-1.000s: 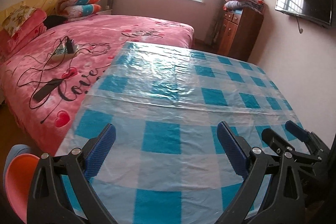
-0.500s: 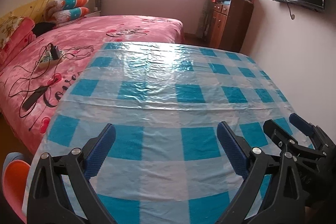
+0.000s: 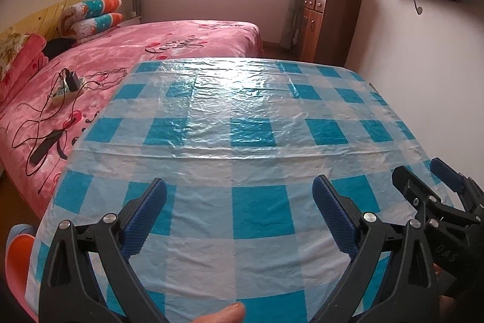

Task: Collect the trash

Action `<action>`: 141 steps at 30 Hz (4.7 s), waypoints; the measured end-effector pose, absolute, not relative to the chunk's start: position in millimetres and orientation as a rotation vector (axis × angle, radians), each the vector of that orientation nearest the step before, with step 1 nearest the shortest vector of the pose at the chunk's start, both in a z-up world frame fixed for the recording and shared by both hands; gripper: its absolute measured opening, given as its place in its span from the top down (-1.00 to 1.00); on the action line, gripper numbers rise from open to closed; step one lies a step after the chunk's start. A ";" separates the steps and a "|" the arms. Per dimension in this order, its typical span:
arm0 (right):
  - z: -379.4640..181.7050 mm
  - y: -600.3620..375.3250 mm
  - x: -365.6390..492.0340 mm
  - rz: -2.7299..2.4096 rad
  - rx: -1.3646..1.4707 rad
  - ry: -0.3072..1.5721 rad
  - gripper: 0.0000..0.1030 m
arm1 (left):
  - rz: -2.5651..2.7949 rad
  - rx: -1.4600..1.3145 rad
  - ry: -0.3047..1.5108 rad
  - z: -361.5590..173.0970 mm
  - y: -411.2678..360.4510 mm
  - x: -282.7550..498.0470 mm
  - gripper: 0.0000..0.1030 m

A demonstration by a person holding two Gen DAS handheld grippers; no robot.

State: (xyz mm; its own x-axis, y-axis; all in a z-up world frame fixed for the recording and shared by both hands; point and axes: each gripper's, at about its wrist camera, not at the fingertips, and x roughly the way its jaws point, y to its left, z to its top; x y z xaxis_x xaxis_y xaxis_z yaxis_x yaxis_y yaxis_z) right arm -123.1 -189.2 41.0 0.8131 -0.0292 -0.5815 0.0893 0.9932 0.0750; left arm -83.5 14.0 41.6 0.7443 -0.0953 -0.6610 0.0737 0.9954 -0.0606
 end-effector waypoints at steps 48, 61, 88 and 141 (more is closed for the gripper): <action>35.3 -201.7 -117.1 -0.053 0.112 0.663 -0.83 | -0.035 -0.006 0.780 33.7 -3.3 -69.5 -0.88; 2.3 -186.7 -69.3 -0.082 0.086 0.904 -0.83 | 0.055 -0.012 0.939 -3.5 13.7 -30.4 -0.89; -8.2 -167.3 -57.6 -0.088 0.029 0.957 -0.91 | 0.052 -0.027 0.945 -4.7 15.6 -24.9 -0.92; -7.0 -166.3 -54.9 -0.085 0.030 0.958 -0.92 | 0.057 -0.028 0.945 -3.6 17.2 -26.7 -0.92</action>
State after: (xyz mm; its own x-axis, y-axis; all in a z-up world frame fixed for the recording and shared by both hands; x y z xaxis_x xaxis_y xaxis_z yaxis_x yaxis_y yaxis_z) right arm -54.9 -166.3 -7.0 0.5725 -0.0596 -0.8178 0.0859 0.9962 -0.0124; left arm -26.7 17.2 -3.6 0.5845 0.0361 -0.8106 -0.0609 0.9981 0.0005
